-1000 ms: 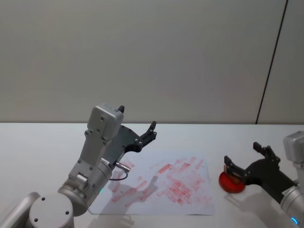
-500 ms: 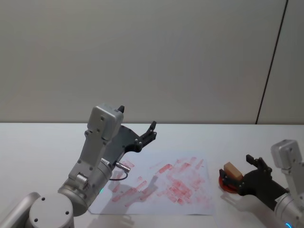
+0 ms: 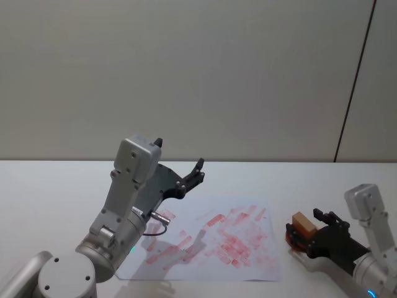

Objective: Use the one hand to pick up the stamp and affix it onto the A4 paper.

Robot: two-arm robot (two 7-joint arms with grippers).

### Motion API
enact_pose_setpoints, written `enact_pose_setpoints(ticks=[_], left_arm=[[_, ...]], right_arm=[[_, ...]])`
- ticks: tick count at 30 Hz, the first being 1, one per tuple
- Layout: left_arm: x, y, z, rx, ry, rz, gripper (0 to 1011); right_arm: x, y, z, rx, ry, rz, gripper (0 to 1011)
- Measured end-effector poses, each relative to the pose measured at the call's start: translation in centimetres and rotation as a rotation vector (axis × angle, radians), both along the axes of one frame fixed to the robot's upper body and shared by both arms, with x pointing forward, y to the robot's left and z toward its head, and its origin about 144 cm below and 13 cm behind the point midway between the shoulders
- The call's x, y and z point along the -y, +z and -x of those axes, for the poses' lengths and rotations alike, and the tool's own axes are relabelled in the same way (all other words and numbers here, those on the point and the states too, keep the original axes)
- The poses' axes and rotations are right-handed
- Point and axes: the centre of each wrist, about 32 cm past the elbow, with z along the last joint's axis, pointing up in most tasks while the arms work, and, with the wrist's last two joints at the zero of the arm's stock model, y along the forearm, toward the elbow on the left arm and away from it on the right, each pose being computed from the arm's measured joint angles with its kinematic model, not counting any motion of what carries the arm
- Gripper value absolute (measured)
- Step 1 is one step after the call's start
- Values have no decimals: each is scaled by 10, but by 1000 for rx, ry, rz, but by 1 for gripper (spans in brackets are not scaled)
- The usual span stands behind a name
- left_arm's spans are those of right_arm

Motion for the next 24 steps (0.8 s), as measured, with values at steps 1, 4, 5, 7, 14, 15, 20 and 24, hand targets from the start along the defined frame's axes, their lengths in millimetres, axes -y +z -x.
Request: enact_pose_setpoints(ticks=[1,4,5,7,14,15,20,24], left_arm=[[0,0,0,0,0,0,1002],[0,0,0,0,0,0,1002],[0,0,0,0,0,0,1002],[0,0,0,0,0,0,1002],[0,0,0,0,0,0,1002],[0,0,0,0,0,0,1003],[0,0,0,0,0,0,1002],[0,0,0,0,0,0,1002]], right_arm=[[0,0,-1,-4,-1,0,806],[0,-1,-3,-10,-1,0,707],[-1,-2,-4,-12,-1,0,688],[-1,-2,-5,-17,-2,0,616],[-1,-2,-10,-25,-4,-2,417],[-1,-2,-10,-25,-4,-2,367],[-2,-2,-13,-26,-5,-6,225],[-2,0,-14,-20,-4,-13,218]])
